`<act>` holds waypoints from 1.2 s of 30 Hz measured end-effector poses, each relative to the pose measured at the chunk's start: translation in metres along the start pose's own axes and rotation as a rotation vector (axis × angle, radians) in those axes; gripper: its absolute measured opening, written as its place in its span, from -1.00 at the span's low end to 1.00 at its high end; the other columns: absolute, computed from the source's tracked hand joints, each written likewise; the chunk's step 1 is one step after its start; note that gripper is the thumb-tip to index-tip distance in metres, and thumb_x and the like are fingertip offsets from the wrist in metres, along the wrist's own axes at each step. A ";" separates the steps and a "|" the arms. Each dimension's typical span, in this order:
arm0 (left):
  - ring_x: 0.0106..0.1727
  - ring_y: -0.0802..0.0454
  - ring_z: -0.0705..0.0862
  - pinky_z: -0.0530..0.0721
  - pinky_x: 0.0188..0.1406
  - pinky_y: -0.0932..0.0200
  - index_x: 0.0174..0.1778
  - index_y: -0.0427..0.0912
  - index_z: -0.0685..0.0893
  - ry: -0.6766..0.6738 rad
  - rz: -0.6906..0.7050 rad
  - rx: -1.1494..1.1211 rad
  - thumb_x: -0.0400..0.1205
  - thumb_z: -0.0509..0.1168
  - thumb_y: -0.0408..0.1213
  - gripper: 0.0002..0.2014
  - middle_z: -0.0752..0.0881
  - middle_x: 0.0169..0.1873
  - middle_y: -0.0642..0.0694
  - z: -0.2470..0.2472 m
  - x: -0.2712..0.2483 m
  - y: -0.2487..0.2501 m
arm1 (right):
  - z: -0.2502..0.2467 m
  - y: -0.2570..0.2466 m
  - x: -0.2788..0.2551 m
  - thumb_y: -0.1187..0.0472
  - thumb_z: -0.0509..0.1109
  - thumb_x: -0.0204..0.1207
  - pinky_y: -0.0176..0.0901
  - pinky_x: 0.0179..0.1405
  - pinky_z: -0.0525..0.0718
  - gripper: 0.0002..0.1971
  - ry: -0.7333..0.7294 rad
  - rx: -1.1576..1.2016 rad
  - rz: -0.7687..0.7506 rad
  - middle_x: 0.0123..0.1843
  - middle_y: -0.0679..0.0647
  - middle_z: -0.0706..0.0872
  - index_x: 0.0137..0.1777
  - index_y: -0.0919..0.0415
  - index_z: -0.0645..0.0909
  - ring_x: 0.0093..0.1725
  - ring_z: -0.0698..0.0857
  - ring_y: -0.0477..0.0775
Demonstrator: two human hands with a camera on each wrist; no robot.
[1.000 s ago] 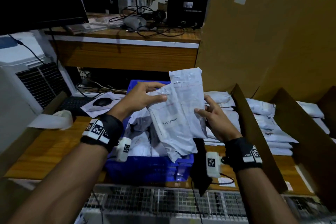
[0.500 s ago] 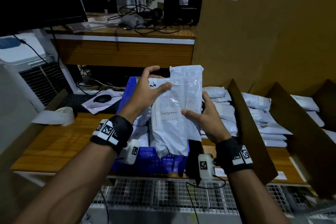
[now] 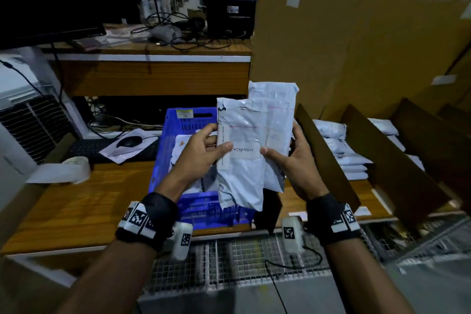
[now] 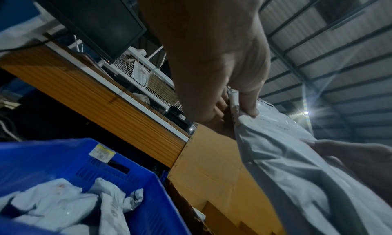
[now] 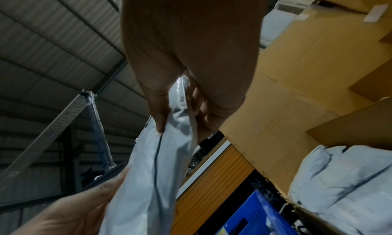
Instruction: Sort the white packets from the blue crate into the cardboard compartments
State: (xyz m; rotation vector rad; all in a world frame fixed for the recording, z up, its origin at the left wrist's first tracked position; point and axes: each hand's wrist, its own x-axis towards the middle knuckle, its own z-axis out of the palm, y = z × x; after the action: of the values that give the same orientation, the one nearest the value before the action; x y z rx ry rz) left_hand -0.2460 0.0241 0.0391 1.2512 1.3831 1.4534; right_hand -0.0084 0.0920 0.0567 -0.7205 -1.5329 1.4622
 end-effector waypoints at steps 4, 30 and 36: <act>0.26 -0.05 0.86 0.83 0.26 -0.11 0.45 0.01 0.68 -0.013 0.032 -0.062 0.74 0.47 -0.32 -0.63 0.88 0.23 0.00 0.020 -0.014 -0.006 | -0.021 -0.004 -0.034 0.42 0.57 0.62 0.16 0.29 0.83 -0.35 0.048 -0.027 0.038 0.45 0.03 0.76 0.62 0.02 0.44 0.45 0.75 0.12; 0.26 -0.05 0.85 0.84 0.20 -0.13 0.48 -0.03 0.69 -0.040 0.094 -0.109 0.83 0.36 -0.27 -0.71 0.86 0.26 0.00 0.351 -0.005 0.023 | -0.352 -0.053 -0.155 0.50 0.48 0.65 0.00 0.22 0.83 -0.39 0.274 -0.140 0.005 0.42 0.06 0.79 0.63 0.11 0.45 0.39 0.79 0.11; 0.20 0.01 0.87 0.84 0.25 -0.20 0.46 -0.05 0.70 0.014 0.027 -0.081 0.82 0.38 -0.23 -0.72 0.88 0.21 0.04 0.437 0.012 0.012 | -0.440 -0.050 -0.169 0.52 0.44 0.65 0.05 0.24 0.84 -0.39 0.300 -0.150 0.096 0.40 0.02 0.79 0.62 0.05 0.46 0.37 0.80 0.06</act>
State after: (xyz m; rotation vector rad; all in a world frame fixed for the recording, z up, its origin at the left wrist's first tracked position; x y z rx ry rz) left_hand 0.1751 0.1408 0.0240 1.2145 1.3074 1.5239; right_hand 0.4619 0.1456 0.0402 -1.0648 -1.3999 1.2493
